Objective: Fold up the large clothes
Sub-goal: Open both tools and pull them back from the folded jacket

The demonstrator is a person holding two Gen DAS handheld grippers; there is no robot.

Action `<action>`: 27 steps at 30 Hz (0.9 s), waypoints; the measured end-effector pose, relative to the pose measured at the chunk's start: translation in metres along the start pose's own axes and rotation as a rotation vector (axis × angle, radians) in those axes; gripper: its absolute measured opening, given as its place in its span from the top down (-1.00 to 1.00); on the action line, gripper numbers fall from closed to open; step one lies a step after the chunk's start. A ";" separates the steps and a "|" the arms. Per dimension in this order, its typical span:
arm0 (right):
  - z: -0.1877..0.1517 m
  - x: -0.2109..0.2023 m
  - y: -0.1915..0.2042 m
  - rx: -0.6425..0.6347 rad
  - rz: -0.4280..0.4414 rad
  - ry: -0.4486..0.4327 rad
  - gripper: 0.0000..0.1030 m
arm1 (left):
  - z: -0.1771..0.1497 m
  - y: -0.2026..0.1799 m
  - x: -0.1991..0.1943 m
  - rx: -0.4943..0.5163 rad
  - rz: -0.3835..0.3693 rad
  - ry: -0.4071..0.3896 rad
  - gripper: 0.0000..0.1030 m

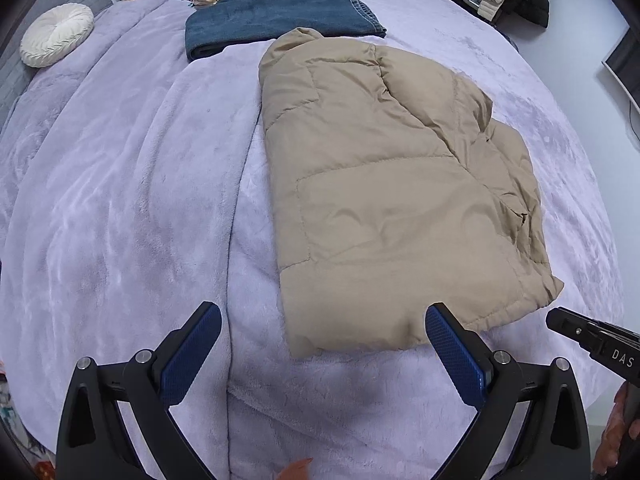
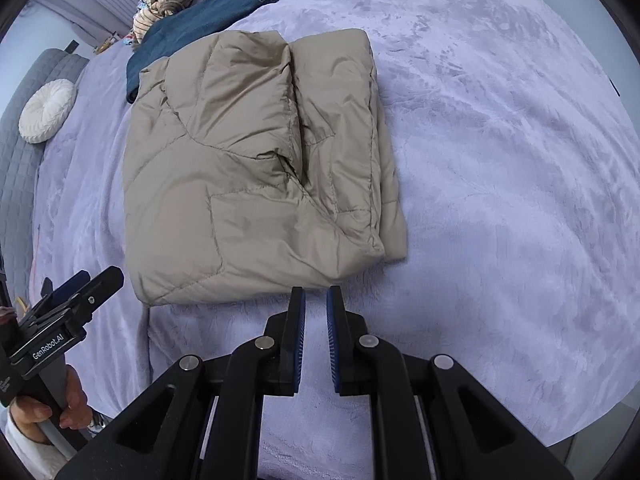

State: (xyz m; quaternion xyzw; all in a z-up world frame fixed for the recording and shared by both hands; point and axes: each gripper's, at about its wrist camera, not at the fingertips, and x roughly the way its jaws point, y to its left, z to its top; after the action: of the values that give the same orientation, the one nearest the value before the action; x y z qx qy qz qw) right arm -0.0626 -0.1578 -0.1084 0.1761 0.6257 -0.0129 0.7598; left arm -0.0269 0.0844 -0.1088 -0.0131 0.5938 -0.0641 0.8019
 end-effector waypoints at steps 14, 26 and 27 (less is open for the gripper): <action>-0.020 -0.032 0.004 -0.055 0.057 -0.042 0.59 | -0.035 0.003 -0.061 -0.030 0.104 -0.102 -0.99; -0.032 -0.094 0.017 -0.126 0.044 -0.183 -0.35 | -0.048 -0.011 -0.121 -0.078 0.080 -0.172 -0.99; -0.032 -0.101 0.019 -0.135 0.041 -0.199 -0.40 | -0.047 -0.012 -0.127 -0.076 0.087 -0.184 -0.99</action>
State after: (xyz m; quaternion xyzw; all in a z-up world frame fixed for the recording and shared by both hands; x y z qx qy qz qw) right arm -0.1102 -0.1506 -0.0124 0.1350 0.5429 0.0275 0.8284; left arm -0.1096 0.0901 -0.0009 -0.0234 0.5199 -0.0053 0.8539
